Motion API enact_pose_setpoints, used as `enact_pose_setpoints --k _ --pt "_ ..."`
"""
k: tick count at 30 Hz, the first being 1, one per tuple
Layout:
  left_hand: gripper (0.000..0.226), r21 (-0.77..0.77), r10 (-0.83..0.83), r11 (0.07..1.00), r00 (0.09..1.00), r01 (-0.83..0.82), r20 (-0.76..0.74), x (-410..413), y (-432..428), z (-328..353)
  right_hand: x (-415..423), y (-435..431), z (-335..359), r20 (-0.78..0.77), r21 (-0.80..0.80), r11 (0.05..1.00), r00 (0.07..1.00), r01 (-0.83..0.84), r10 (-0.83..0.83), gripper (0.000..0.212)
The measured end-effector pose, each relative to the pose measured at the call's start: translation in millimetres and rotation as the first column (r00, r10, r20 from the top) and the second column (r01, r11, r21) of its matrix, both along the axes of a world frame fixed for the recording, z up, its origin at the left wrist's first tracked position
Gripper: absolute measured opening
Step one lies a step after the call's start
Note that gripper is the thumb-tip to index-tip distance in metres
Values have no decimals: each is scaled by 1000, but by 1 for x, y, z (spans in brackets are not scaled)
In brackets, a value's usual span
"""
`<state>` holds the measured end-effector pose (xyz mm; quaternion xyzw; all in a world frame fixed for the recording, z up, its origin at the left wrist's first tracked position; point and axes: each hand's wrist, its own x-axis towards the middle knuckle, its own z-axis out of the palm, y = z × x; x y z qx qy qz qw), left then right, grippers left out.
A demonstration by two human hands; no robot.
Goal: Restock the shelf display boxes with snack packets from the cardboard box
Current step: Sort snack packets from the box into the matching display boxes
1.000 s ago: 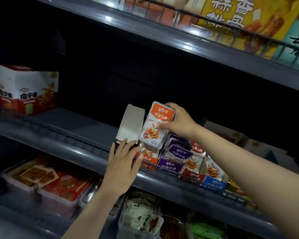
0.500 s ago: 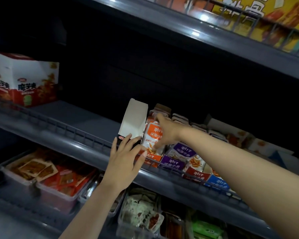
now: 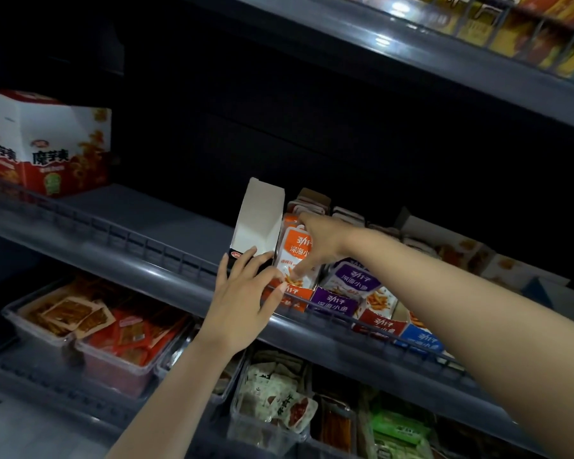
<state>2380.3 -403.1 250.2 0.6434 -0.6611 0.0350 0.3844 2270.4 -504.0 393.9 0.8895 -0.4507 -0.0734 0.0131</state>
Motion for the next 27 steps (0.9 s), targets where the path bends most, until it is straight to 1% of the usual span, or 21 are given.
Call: enact_pose_setpoints --k 2,4,6,7,9,12,13,15,17,19,21,24,27 --pt "57 3 -1 1000 1000 1 -14 -1 0 0 -3 1 -6 48 -64 998 998 -25 28 105" --pt "57 -7 -12 1000 999 12 -31 -2 2 1 -7 3 -7 108 -164 985 992 -52 70 96" --pt "52 -17 -28 999 998 27 -54 -3 3 4 -10 2 -3 152 -230 972 984 -54 91 89" --pt "47 -15 -33 999 997 32 -64 -3 3 4 -11 0 -1 151 -215 975 985 -48 82 90" --pt "40 -34 -33 999 997 31 -73 -1 2 3 -12 -3 1 109 -115 993 993 -25 37 100" --pt "47 -77 -21 997 999 18 -39 2 2 3 -11 -6 0 95 7 1000 995 19 -20 111" --pt "47 -74 -19 997 1000 17 -22 2 2 4 -11 -7 0 100 23 1000 995 22 -24 113" --pt "41 -57 -11 998 1000 11 -8 0 1 6 -10 -8 2 87 28 999 996 16 -18 115" --pt "38 -53 -6 999 1000 4 -31 0 0 6 -11 -9 6 67 35 999 998 12 -14 115" --pt "42 -64 -5 998 998 1 -58 2 -1 6 -13 -10 8 82 65 998 997 11 -16 115" --pt "50 -82 4 997 998 -9 -65 4 -1 5 -14 -8 10 102 53 998 995 -17 12 114" --pt "46 -76 4 997 999 -8 -52 4 -2 6 -18 -2 14 144 -13 997 987 -70 71 103" --pt "49 -92 23 995 999 -25 -32 2 2 6 -28 8 19 274 -66 994 956 -91 106 86"
